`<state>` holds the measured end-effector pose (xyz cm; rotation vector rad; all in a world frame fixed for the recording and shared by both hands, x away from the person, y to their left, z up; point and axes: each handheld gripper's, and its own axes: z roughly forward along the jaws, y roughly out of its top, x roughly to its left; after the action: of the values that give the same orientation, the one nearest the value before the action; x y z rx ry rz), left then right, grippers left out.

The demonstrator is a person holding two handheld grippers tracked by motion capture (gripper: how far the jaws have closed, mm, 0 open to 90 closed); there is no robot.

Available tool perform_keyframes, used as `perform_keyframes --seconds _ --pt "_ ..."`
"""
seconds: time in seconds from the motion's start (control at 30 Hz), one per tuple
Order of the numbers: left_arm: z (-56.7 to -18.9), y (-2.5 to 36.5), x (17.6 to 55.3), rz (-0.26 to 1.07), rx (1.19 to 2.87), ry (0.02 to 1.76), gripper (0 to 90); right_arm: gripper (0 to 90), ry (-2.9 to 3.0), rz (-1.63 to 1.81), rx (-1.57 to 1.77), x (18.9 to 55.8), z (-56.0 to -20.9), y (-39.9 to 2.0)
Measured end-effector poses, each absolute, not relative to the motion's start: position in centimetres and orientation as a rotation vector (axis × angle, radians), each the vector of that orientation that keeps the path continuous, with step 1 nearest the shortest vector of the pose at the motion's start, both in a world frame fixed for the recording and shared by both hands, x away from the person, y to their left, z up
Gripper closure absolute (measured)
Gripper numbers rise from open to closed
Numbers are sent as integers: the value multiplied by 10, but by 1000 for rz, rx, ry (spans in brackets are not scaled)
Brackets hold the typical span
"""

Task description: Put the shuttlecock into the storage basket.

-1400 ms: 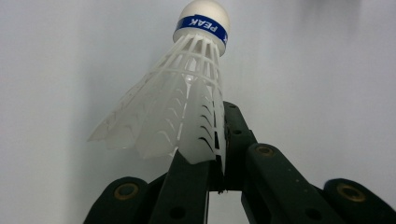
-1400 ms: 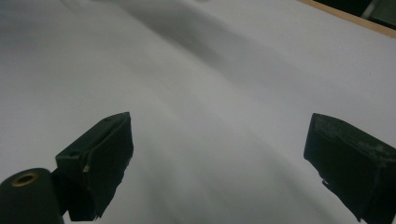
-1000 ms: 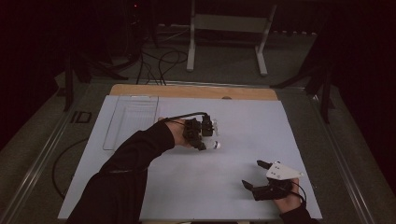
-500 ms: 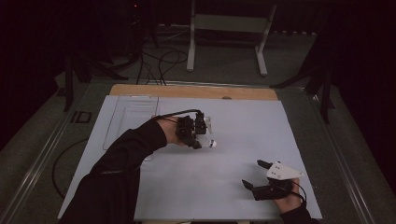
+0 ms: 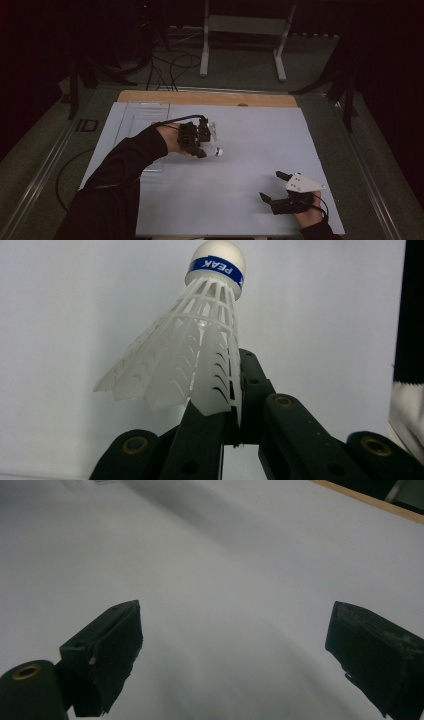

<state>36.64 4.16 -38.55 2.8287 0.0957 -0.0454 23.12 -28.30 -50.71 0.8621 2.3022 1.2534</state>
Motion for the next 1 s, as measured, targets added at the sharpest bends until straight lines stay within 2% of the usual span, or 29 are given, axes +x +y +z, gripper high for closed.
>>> perform_keyframes --seconds 1.0 --pt "-372 100 366 -12 2807 204 900 80 2300 1244 854 231 -506 -282"
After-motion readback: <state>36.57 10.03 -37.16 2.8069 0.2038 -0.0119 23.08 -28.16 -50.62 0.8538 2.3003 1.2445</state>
